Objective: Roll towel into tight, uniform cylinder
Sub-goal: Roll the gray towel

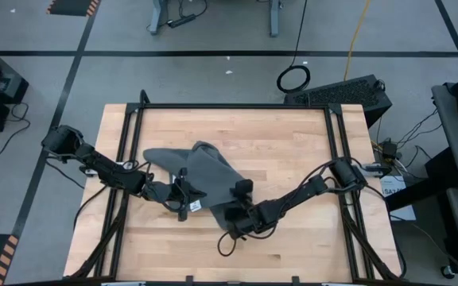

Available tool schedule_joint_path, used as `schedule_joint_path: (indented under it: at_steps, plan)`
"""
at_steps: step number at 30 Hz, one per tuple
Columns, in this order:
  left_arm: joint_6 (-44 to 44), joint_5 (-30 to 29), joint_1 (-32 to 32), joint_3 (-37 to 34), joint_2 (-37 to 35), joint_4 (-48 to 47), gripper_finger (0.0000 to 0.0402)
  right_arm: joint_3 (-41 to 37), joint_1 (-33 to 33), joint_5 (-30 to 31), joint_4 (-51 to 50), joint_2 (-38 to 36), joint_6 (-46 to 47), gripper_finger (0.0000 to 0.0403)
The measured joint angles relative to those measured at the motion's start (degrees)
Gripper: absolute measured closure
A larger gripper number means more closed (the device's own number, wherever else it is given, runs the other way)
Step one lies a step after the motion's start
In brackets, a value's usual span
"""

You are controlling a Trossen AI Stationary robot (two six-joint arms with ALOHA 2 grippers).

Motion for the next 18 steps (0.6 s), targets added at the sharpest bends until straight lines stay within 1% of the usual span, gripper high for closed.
schedule_joint_path:
  at_steps: [2, 6, 7, 10, 12, 14, 18]
  plan:
    - [0.0, 0.0, 0.0, 0.0, 0.0, 0.4, 0.0388, 0.0, -0.5, -1.5, 0.0, -0.2, 0.1, 0.0249]
    - [0.0, -1.9, -0.3, 0.0, 0.0, 1.7, 0.0388, 0.0, -1.5, -5.8, -0.2, -0.3, 0.1, 0.037]
    - [0.0, -2.5, -0.4, 0.0, 0.0, 1.9, 0.0388, 0.0, -1.5, -6.3, -0.4, -0.7, 0.0, 0.0385]
    - [0.0, -3.3, -1.2, 0.0, 0.0, 1.8, 0.0385, 0.0, -1.4, -6.2, -1.2, -3.5, 0.0, 0.0386]
    - [0.0, -3.3, -1.7, 0.0, 0.0, 1.8, 0.0373, 0.1, -1.2, -6.1, -2.2, -6.7, 0.2, 0.039]
    - [0.0, -3.2, -2.4, 0.0, 0.0, 1.9, 0.0351, 0.1, -1.0, -6.2, -3.8, -10.1, 0.9, 0.0398]
    - [0.0, -3.7, -4.5, 0.0, 0.0, 3.2, 0.0288, 0.1, -1.9, -8.7, -7.0, -15.9, 3.0, 0.0397]
